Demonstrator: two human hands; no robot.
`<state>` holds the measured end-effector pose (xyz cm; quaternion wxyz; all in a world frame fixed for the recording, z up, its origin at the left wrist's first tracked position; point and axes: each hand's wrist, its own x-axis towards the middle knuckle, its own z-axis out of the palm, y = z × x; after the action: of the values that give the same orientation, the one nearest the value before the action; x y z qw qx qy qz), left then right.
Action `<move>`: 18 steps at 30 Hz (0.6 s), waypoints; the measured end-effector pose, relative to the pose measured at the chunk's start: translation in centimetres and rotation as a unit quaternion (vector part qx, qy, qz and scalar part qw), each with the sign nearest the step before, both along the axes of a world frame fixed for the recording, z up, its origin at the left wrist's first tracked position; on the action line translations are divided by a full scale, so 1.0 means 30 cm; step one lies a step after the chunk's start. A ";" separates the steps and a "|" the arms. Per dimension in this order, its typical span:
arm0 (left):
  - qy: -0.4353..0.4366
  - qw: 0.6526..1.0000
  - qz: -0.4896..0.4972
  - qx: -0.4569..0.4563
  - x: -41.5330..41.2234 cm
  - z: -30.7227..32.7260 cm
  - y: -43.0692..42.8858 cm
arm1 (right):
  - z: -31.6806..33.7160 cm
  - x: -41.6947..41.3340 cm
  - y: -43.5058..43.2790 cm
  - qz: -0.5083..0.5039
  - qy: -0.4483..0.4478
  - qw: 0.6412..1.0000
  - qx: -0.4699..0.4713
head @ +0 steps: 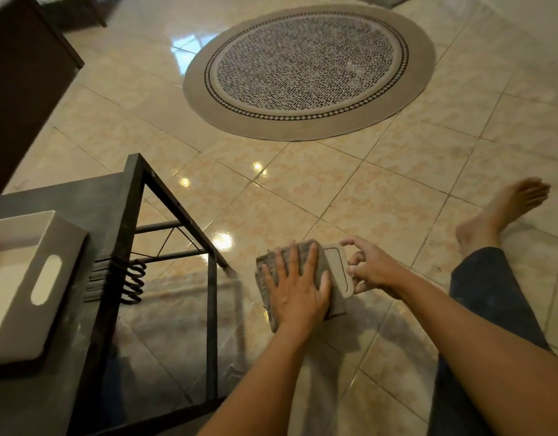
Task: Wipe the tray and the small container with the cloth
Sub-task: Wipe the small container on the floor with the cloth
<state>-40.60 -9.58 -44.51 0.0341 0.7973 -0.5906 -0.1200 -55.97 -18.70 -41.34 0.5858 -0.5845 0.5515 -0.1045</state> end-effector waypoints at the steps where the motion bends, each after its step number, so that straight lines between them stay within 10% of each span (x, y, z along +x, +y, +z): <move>1: 0.000 1.000 0.001 0.005 -0.012 0.003 0.026 | 0.001 0.000 -0.002 0.002 0.002 1.000 0.001; 18: 0.031 0.999 -0.001 0.032 -0.035 0.035 -0.037 | -0.002 0.007 0.000 0.000 0.006 1.000 0.000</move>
<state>-41.64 -10.67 -43.47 0.0268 0.7930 -0.5861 -0.1640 -55.78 -18.68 -41.40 0.5824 -0.5850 0.5553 -0.1012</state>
